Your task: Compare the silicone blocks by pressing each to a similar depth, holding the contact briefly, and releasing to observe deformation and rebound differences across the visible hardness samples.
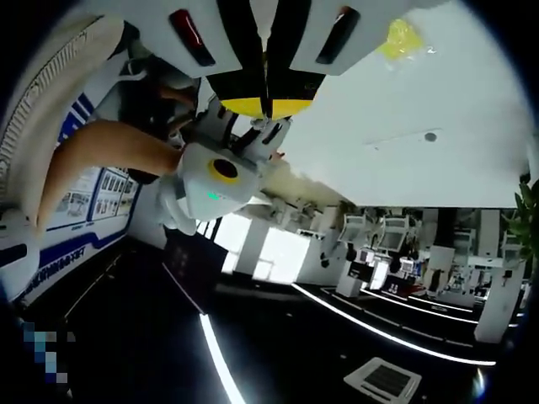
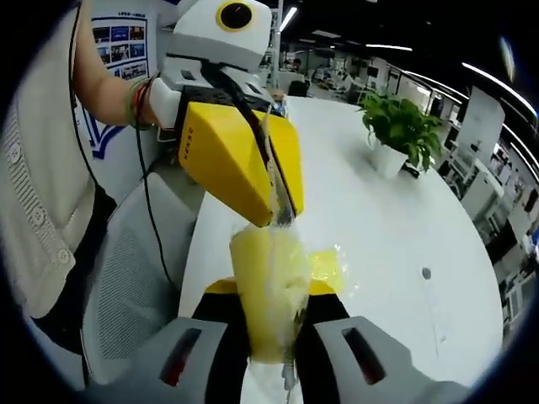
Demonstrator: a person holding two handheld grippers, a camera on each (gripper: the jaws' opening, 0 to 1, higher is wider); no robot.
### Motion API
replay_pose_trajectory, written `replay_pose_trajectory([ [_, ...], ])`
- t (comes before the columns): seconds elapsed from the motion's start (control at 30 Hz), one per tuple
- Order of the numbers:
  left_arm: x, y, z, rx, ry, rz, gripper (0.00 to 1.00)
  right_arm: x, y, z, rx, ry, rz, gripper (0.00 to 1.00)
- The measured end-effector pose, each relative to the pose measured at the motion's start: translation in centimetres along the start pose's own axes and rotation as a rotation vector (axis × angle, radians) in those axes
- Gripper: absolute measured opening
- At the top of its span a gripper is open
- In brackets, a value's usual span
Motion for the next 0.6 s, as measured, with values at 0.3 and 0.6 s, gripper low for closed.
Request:
replay_pose_trajectory([
  [0.3,0.0,-0.14,0.01,0.0,0.001,-0.002,0.0,-0.16,0.06,-0.1,0.001,-0.001,-0.008,0.14],
  [0.6,0.14,0.01,-0.17,-0.013,-0.003,0.002,0.0,-0.05,-0.19,-0.27,-0.009,-0.003,-0.023,0.14],
])
Point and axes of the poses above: the point that each gripper's makers call its tool centre point, and the gripper's own axes: x roughly forward along the fingers, y roughly to its left, z roughly out of its top, the point moved 3 cm from there along -x, roughly backward along the fingers, and after that the axes turned 14 degrees about x, right-handed, at the moved point
